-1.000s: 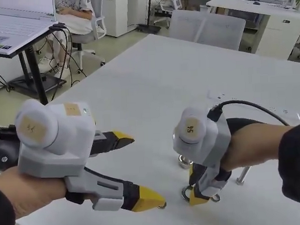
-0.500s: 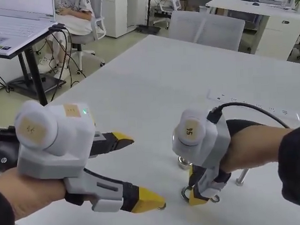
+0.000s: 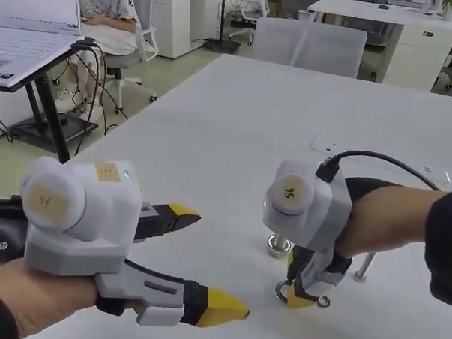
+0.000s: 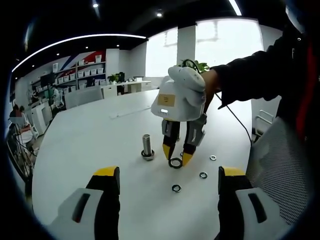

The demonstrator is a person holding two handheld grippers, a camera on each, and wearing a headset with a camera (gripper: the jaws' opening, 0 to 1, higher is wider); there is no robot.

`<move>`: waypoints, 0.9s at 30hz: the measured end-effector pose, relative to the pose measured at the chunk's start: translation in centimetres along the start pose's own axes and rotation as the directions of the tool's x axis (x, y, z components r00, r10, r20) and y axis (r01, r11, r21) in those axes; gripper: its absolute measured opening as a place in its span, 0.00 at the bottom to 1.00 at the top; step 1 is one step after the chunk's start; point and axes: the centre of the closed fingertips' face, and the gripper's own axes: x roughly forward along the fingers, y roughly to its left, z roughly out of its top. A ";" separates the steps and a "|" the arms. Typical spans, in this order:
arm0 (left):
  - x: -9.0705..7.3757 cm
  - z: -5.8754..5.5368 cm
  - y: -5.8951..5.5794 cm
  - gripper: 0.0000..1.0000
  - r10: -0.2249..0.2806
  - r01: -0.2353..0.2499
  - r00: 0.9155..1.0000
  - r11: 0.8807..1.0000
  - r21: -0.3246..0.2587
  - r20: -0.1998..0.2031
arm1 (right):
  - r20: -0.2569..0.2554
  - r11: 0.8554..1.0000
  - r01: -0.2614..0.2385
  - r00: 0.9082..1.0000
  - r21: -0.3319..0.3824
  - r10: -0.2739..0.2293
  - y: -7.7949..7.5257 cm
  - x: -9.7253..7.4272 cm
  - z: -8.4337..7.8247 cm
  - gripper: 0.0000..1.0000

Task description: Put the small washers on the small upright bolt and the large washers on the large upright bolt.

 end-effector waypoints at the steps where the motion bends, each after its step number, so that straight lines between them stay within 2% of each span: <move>1: 0.0 0.0 0.0 0.80 0.000 0.000 1.000 1.000 0.000 0.001 | 0.002 1.000 0.000 1.000 0.002 0.000 0.0 -0.2 -0.1 0.24; 22: 0.1 0.1 0.0 0.80 -0.001 0.001 1.000 1.000 0.002 0.004 | 0.030 0.998 0.053 0.998 0.041 -0.054 -1.4 -4.4 -0.7 0.24; 27: 0.1 0.1 0.0 0.80 -0.002 0.002 1.000 1.000 0.002 0.004 | 0.037 0.997 0.072 0.997 0.040 -0.073 -2.1 -5.9 -0.5 0.24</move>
